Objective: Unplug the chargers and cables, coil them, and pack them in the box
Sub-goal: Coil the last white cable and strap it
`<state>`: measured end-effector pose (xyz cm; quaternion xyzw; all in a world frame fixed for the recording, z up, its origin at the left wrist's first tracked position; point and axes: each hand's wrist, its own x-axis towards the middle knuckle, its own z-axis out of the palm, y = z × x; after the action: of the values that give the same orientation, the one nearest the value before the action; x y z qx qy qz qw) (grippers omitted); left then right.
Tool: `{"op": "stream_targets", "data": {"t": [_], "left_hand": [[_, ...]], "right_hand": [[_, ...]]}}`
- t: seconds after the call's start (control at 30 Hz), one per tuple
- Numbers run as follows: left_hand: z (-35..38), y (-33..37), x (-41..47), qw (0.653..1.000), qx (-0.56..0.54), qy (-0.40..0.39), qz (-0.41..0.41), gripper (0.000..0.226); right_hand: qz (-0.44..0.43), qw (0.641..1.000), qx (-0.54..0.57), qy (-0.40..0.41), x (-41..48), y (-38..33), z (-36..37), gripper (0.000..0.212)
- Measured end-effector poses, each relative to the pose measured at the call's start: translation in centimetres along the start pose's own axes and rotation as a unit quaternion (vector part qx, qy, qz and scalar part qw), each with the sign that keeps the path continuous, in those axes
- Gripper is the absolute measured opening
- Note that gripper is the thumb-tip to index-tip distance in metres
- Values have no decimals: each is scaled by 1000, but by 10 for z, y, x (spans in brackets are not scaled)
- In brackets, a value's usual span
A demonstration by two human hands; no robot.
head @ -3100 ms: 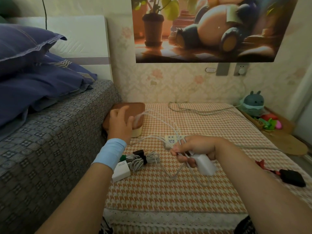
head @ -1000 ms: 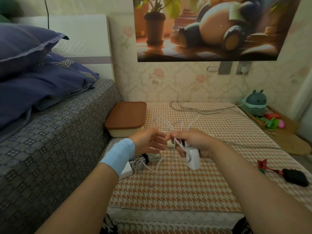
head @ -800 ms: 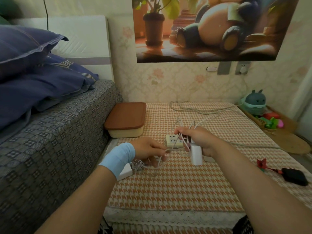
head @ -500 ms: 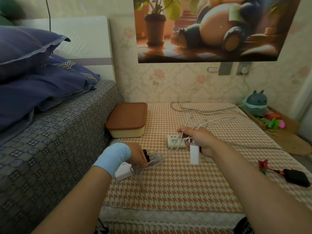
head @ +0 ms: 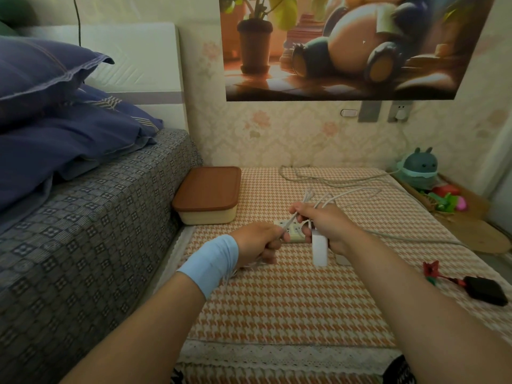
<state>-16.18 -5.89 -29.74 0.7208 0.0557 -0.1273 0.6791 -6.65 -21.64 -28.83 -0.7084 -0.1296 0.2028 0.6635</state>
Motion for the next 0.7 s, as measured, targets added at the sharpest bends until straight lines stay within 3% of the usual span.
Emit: {"op": "stream_targets", "data": {"t": [0.13, 0.2, 0.33, 0.53, 0.63, 0.7], "left_hand": [[3, 11, 3, 975, -216, 43, 29, 28], [-2, 14, 7, 936, -340, 56, 72, 26], [-13, 17, 11, 859, -496, 56, 117, 30], [-28, 20, 8, 804, -581, 52, 117, 36], [-43, 21, 1, 808, -574, 64, 115, 36], [-52, 21, -1, 815, -560, 89, 119, 37]], "right_hand": [[18, 998, -2, -52, -8, -3, 2, 36], [18, 992, -39, -116, -18, -6, 10, 41], [9, 970, -135, -203, -25, -6, 22, 30], [9, 946, -193, -259, -21, 3, 31, 28], [38, 927, -234, -291, -21, 2, 28, 37], [69, 908, -252, -327, -24, -2, 23, 26]]}}
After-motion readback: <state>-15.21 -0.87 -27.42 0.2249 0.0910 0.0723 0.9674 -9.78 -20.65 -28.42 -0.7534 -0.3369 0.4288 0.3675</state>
